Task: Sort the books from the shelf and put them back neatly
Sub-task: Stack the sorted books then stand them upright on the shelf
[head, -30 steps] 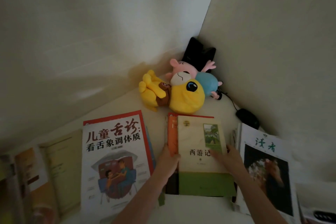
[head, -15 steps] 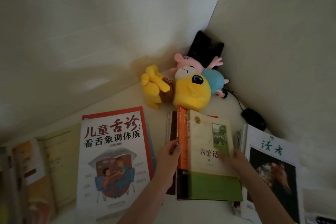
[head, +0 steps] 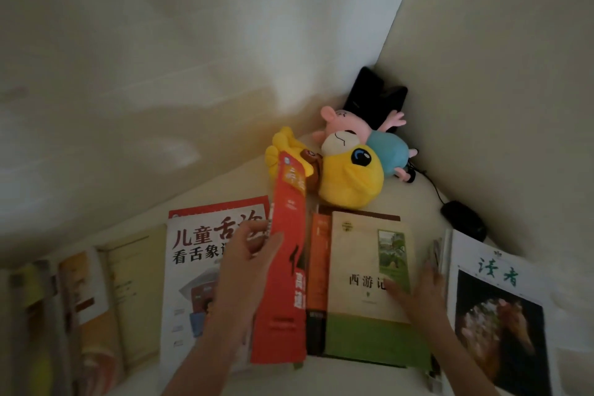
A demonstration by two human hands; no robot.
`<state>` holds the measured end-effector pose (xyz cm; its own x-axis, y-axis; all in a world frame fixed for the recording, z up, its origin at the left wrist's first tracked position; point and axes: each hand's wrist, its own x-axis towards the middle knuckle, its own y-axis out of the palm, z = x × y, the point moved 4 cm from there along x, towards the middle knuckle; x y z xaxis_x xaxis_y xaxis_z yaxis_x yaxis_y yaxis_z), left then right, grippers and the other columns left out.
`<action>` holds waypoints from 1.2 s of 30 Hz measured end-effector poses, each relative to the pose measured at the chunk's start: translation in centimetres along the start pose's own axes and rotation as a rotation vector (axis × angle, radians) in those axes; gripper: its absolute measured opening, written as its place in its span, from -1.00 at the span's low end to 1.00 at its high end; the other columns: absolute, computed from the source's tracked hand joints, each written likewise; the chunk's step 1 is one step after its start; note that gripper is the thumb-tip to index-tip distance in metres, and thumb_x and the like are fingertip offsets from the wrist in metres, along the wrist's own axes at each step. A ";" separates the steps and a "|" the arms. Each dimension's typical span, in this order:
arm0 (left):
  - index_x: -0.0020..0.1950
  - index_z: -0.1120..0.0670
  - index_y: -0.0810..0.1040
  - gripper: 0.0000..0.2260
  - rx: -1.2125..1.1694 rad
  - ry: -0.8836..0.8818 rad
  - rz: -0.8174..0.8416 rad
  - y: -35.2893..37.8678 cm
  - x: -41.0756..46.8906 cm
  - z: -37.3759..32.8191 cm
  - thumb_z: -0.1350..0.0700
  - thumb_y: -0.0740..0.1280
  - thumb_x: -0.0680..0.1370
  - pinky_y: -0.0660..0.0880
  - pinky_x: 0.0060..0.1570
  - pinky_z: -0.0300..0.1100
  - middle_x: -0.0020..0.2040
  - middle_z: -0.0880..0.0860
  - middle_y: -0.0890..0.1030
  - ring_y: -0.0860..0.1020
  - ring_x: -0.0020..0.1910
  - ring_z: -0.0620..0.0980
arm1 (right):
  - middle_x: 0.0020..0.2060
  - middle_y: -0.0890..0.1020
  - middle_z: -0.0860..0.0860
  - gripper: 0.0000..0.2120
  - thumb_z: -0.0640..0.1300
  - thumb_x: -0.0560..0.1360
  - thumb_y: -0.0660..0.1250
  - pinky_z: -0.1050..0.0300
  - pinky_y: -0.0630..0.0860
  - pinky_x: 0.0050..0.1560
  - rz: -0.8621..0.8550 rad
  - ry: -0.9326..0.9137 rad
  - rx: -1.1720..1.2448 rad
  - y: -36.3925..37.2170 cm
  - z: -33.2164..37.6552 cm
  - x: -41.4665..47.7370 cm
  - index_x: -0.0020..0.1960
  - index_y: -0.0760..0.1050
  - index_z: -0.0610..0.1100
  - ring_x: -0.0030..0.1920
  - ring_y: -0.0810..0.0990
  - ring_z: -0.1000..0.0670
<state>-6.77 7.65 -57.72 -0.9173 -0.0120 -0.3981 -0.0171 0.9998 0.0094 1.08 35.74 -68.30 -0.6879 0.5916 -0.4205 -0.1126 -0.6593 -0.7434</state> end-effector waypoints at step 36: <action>-0.01 0.11 0.59 -0.92 -0.288 -0.075 -0.341 -22.5 -0.3 0.6 0.16 0.34 0.53 0.62 -0.38 -0.11 -0.29 0.05 0.69 0.63 -0.42 -0.04 | -0.03 0.63 -0.07 -0.71 -0.09 0.42 0.48 0.16 0.52 -0.25 0.291 -0.235 0.076 6.8 12.9 -6.5 0.05 0.45 -0.09 -0.18 0.58 0.07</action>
<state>-5.85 -14.81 -58.33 -0.8090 -0.3279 -0.4879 -0.4329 0.8938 0.1170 -4.47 21.43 -63.92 -0.8436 0.2582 -0.4708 0.0645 -0.8217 -0.5662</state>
